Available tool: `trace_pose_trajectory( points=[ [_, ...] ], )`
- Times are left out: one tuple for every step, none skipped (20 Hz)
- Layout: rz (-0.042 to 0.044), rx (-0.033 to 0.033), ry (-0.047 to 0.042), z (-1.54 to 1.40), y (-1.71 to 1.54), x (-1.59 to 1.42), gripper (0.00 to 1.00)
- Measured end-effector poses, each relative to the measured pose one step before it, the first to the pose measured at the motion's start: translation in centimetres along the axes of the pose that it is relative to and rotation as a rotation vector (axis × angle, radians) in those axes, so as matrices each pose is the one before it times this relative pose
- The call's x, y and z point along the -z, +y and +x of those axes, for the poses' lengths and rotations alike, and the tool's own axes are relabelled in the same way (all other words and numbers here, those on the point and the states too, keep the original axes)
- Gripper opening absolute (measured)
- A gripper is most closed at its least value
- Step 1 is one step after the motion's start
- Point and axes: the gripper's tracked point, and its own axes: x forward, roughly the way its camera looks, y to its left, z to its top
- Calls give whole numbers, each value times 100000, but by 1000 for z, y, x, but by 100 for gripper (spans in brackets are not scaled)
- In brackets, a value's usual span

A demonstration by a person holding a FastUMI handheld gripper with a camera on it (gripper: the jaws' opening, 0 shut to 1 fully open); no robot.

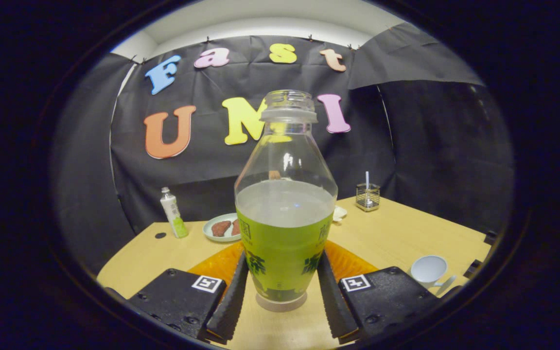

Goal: Take the bottle from table, then pour the juice into the cup, finally place the bottle on the coaster

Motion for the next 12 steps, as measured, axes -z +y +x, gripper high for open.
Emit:
trace_pose_trajectory(
  points=[
    [-1992, 675, 442, 581, 180, 256, 75],
    [-1619, 504, 1185, 686, 189, 499, 75],
    [-1293, -28, 1690, 793, 228, 607, 75],
    [-1197, -339, 1198, 561, 349, 480, 75],
    [-1137, -5, 1121, 632, 218, 473, 76],
    [-1058, -228, 1258, 622, 161, 611, 76],
    [-967, -472, 1336, 587, 261, 640, 76],
    [-1117, -186, 1572, 616, 187, 722, 76],
    [-1432, 208, 1459, 490, 160, 639, 76],
    [-1254, -64, 1294, 450, 97, 602, 76],
    [-855, -241, 1130, 273, 195, 470, 76],
    [-741, -69, 765, 331, 82, 329, 76]
  ],
)
